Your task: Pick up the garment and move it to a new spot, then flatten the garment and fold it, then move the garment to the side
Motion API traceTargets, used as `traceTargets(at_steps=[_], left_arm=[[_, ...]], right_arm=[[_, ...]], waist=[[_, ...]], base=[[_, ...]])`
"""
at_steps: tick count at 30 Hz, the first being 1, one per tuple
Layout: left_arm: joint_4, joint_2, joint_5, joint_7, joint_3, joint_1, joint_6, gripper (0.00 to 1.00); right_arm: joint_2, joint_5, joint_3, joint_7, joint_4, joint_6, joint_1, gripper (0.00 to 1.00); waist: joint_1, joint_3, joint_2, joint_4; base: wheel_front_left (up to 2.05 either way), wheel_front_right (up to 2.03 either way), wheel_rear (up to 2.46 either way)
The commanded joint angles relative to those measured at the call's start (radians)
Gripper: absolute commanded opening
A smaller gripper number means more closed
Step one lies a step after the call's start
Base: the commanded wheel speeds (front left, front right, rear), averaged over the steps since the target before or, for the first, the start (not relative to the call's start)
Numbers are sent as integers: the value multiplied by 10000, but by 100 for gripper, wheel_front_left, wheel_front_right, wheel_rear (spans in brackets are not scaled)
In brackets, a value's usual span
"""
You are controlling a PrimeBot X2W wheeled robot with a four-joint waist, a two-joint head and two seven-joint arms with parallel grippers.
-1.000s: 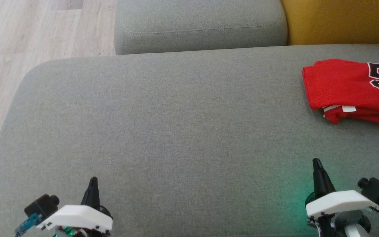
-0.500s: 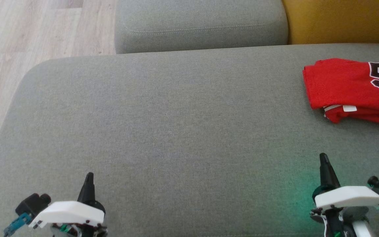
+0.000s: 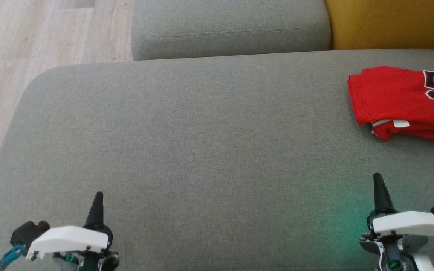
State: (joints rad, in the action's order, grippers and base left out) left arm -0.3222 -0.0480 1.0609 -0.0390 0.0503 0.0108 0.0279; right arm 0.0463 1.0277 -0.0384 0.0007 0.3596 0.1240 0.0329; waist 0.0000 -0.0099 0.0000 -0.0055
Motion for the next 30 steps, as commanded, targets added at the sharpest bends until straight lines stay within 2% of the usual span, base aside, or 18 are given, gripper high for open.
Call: traceTargets(at_steps=[1, 30], left_arm=[[391, -31, 298, 83, -325, -616, 113, 0], [609, -33, 3296, 912, -1082, -947, 642, 0]], right_arm=[[38, 332, 64, 46, -420, 41, 566, 0], [39, 3498, -409, 671, -841, 56, 672, 0]], waist=[[0, 4, 0, 2], [0, 77, 0, 33]], base=[[0, 0, 0], [0, 0, 0]])
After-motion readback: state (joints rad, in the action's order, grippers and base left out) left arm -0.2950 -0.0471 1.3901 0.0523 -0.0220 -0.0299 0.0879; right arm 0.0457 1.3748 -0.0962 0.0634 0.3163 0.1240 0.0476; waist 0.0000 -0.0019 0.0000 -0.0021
